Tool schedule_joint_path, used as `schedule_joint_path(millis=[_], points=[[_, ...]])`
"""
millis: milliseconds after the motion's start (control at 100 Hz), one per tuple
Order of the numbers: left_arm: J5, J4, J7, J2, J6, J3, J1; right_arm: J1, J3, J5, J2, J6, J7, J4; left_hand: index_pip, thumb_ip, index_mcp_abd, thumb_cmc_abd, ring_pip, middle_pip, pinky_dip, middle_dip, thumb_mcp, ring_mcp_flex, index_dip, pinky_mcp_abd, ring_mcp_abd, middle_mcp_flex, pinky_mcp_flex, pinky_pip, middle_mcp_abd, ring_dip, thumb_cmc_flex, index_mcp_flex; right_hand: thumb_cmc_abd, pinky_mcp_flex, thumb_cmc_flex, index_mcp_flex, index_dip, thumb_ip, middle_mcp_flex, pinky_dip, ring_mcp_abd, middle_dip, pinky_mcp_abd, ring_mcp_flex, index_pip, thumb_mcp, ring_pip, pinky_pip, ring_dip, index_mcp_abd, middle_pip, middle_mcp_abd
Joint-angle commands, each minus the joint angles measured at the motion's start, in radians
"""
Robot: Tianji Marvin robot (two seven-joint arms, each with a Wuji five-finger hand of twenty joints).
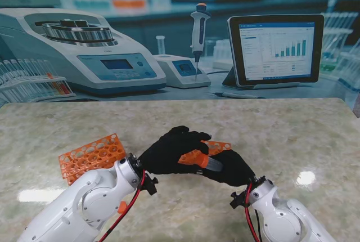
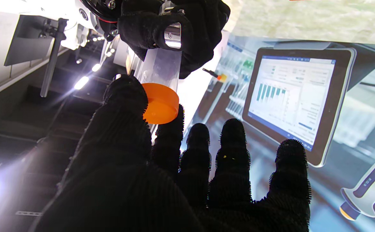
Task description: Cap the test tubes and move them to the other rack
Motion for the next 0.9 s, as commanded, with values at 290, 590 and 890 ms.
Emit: schedule_joint_path(millis=[290, 590, 890], points=[[0.017, 0.008, 0.031, -0.007, -0.007, 0.005, 0.002, -0.006, -0.004, -0.001, -0.004, 0.001, 0.0, -0.004, 0.165, 0.073, -0.074, 0.031, 0.02, 0.016, 0.026, 0.014, 0.063, 0.055, -0.041, 0.012, -0.006, 0.047, 0.002, 0.019, 0.007, 0.017, 0.304, 0.11, 0.058, 0.016, 0.031, 0.053, 0.017, -0.009, 0.017, 0.005, -0.059, 0.004, 0.008, 0.014, 0.0, 0.022, 0.114, 0.023, 0.042, -0.026, 0.002, 0.004], [0.074, 0.015, 0.069, -0.006, -0.039, 0.005, 0.001, -0.006, -0.003, -0.002, -0.004, -0.001, -0.001, -0.003, 0.095, 0.01, -0.094, -0.085, 0.017, 0.017, -0.002, 0.006, 0.272, 0.046, -0.038, 0.008, -0.018, 0.036, -0.001, 0.055, 0.003, 0.006, 0.287, 0.121, 0.058, 0.016, 0.032, 0.053, 0.017, -0.008, 0.016, 0.005, -0.059, 0.003, 0.008, 0.014, 0.0, 0.023, 0.114, 0.023, 0.042, -0.026, 0.001, 0.007], [0.079, 0.017, 0.075, -0.006, -0.055, 0.002, 0.005, -0.006, -0.004, -0.002, -0.004, -0.001, -0.002, -0.003, -0.007, 0.009, -0.155, -0.067, 0.012, 0.008, -0.015, -0.001, 0.417, 0.028, -0.076, 0.005, -0.022, 0.031, -0.007, 0.062, -0.003, 0.0, 0.239, 0.175, 0.058, 0.016, 0.031, 0.053, 0.017, -0.009, 0.016, 0.005, -0.059, 0.004, 0.008, 0.014, 0.0, 0.022, 0.114, 0.023, 0.042, -0.026, 0.002, 0.005]])
